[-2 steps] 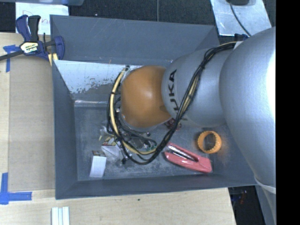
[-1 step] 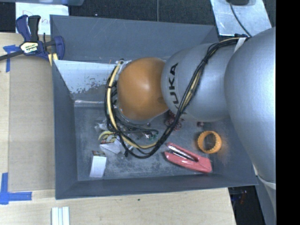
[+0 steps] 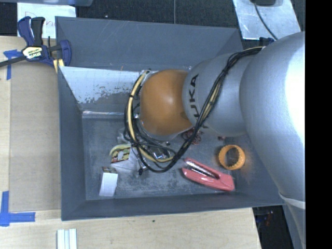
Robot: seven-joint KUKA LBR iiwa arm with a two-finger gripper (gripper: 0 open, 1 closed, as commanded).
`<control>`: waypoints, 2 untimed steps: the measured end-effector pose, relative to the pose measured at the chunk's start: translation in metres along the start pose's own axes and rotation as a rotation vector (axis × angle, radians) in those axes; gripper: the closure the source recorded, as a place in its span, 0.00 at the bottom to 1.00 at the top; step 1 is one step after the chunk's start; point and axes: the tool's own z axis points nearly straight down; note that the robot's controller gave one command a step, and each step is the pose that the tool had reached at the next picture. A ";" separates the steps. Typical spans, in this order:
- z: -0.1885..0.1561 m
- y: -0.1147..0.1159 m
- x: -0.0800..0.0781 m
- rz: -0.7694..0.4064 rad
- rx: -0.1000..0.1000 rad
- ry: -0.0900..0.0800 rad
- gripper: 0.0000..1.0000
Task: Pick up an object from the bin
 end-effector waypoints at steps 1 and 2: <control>0.007 0.084 0.028 -0.688 0.005 -0.009 1.00; 0.007 0.086 0.029 -0.688 0.002 -0.009 1.00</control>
Offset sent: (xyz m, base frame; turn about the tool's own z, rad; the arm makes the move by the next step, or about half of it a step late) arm 0.0000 0.0000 0.0000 0.0000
